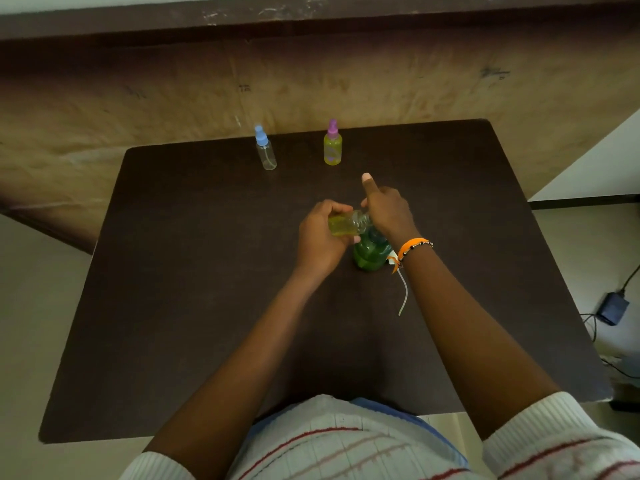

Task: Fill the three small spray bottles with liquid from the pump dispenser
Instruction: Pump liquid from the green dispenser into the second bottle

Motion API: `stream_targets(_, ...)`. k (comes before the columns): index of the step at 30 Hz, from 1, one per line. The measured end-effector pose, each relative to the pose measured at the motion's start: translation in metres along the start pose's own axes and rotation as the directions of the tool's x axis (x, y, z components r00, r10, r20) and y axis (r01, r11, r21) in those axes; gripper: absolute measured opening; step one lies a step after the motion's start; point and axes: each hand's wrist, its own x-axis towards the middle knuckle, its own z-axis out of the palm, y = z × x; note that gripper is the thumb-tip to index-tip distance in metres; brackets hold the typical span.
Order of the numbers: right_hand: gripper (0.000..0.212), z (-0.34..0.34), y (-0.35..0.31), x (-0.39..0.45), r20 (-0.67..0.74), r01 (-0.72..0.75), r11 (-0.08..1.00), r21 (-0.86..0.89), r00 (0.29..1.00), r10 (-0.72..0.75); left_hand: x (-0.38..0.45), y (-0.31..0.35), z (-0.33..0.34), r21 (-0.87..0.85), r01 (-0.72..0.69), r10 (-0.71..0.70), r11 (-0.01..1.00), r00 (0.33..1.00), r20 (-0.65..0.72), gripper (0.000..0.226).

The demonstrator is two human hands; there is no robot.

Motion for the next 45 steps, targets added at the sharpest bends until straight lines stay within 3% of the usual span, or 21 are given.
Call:
stream_targets(12, 0.067, 0.002, 0.0, -0.002, -0.09, -0.011, 1.0, -0.014, 0.996, 0.01, 0.002, -0.004, 0.004, 0.008, -0.007, 0.007, 1.0, 1.0, -0.008, 0.042)
stream_targets(21, 0.072, -0.002, -0.007, 0.001, 0.004, -0.034, 0.999, 0.018, 0.999, 0.034, 0.002, -0.002, 0.002, -0.03, -0.012, 0.011, 0.999, 1.0, -0.017, 0.042)
stream_targets(28, 0.078, 0.004, 0.0, 0.004, -0.04, -0.058, 0.998, 0.03, 0.997, 0.059, 0.003, -0.005, 0.006, -0.018, 0.008, -0.008, 1.0, 1.0, -0.028, 0.043)
stream_targets(33, 0.073, 0.003, 0.0, 0.006, -0.046, -0.043, 0.999, 0.024, 0.998, 0.044, 0.003, -0.006, 0.004, -0.022, 0.003, -0.004, 1.0, 1.0, -0.021, 0.043)
stream_targets(39, 0.067, -0.004, -0.009, 0.0, 0.058, -0.062, 0.997, 0.037, 0.997, 0.06, 0.003, -0.003, 0.001, -0.06, 0.008, -0.009, 0.998, 1.0, -0.018, 0.042)
stream_targets(45, 0.071, 0.0, 0.0, 0.005, 0.008, -0.062, 0.995, 0.076, 0.998, 0.062, 0.003, -0.004, 0.006, -0.049, 0.017, -0.017, 0.999, 1.0, -0.018, 0.041)
